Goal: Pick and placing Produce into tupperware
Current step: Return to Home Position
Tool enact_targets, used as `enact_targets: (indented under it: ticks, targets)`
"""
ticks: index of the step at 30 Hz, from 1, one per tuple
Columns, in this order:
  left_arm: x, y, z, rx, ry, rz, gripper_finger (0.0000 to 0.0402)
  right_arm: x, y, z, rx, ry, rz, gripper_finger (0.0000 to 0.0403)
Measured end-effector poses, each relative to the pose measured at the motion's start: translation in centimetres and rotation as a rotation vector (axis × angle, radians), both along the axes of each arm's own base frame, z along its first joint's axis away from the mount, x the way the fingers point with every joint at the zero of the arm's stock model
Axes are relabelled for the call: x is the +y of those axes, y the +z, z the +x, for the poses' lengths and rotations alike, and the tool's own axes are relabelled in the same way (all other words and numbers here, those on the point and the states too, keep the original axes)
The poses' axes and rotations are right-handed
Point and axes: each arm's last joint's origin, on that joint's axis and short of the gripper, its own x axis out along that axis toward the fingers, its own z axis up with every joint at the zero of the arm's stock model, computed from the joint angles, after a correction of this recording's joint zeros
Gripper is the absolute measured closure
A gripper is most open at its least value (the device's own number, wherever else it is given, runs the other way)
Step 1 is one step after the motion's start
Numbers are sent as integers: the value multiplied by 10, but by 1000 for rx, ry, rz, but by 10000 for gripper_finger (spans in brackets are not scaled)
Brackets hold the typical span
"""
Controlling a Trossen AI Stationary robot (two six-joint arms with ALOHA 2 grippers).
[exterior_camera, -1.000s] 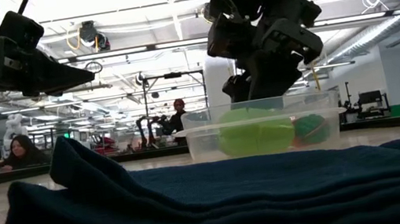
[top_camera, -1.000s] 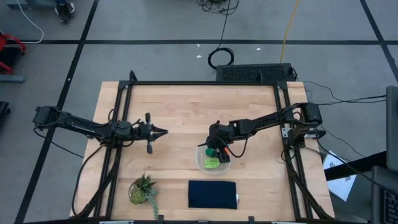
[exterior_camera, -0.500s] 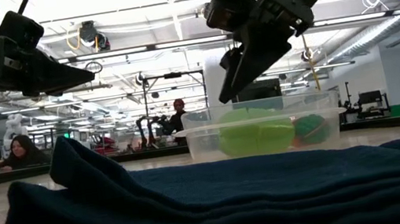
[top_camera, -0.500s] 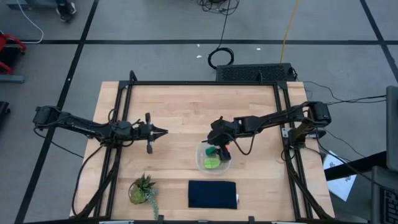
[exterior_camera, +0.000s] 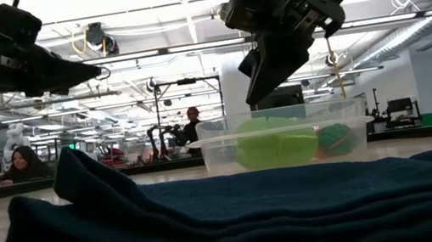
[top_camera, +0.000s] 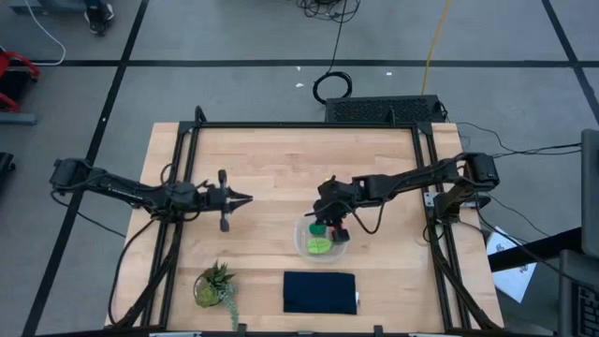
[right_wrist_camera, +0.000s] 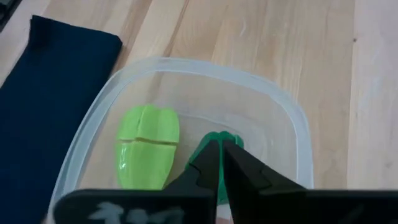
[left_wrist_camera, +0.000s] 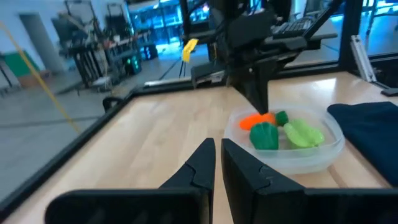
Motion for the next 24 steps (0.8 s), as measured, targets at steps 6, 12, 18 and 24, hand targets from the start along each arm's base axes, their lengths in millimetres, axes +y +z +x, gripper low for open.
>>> enact_targets:
  ticks: [6, 12, 18, 24]
  targets:
    - [-8, 5, -1, -45, -47, 92, 371, 0, 36, -12, -116, 2, 0, 401]
    - [-16, 12, -7, -85, 14, 140, 371, -2, 84, -37, -281, -19, 10, 402]
    - [-26, 16, -18, -90, 64, 174, 371, -3, 119, -76, -414, -57, 25, 403]
    - [-31, 13, -28, -45, 133, 152, 371, -6, 119, -122, -530, -154, 35, 403]
